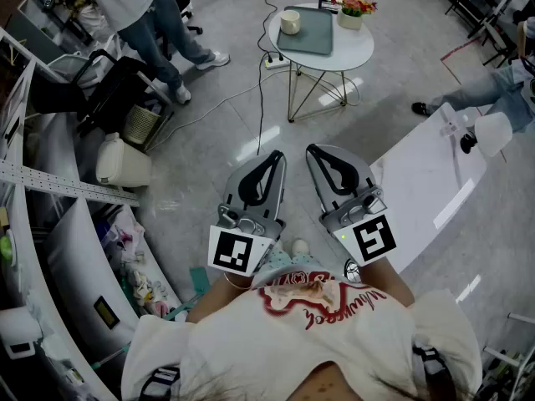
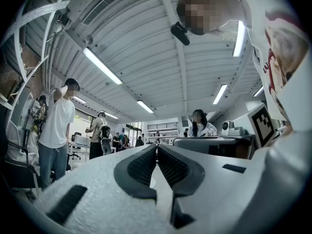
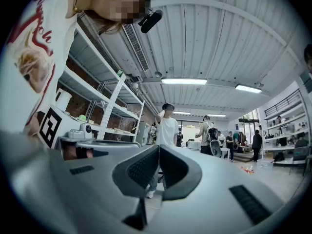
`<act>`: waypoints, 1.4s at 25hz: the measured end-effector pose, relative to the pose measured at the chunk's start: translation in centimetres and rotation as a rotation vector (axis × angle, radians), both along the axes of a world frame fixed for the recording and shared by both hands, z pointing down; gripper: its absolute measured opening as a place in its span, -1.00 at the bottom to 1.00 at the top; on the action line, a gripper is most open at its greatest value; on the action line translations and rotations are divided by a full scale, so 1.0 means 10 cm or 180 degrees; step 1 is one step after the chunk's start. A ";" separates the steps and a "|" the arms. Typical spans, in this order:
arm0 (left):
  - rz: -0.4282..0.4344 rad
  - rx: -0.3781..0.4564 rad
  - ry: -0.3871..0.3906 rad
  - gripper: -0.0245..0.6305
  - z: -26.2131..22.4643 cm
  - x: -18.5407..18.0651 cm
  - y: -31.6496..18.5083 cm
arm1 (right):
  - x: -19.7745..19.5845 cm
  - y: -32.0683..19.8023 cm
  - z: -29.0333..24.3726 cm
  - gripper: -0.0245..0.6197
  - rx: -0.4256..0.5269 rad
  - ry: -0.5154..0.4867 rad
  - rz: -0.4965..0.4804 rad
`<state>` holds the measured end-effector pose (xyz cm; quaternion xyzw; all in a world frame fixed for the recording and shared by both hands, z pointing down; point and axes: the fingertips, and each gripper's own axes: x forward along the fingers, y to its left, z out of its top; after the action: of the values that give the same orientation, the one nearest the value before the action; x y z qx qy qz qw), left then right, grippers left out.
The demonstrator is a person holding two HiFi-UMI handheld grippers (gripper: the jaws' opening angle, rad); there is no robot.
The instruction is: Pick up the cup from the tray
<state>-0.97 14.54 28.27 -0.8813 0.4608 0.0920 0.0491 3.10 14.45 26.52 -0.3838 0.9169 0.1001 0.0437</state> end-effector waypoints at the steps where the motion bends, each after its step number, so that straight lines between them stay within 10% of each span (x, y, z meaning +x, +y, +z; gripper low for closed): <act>1: 0.0006 -0.0001 -0.0001 -0.85 0.00 0.02 0.01 | 0.01 0.00 0.00 -0.84 0.0003 -0.0007 0.0007; 35: -0.0232 0.0068 -0.0017 -0.86 0.06 0.07 -0.65 | 0.40 -0.66 0.05 -0.83 0.0066 -0.0121 0.0106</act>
<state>-0.26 8.00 28.84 -0.8636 0.4915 0.0926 0.0631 7.07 7.90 27.03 -0.4003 0.9084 0.1030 0.0633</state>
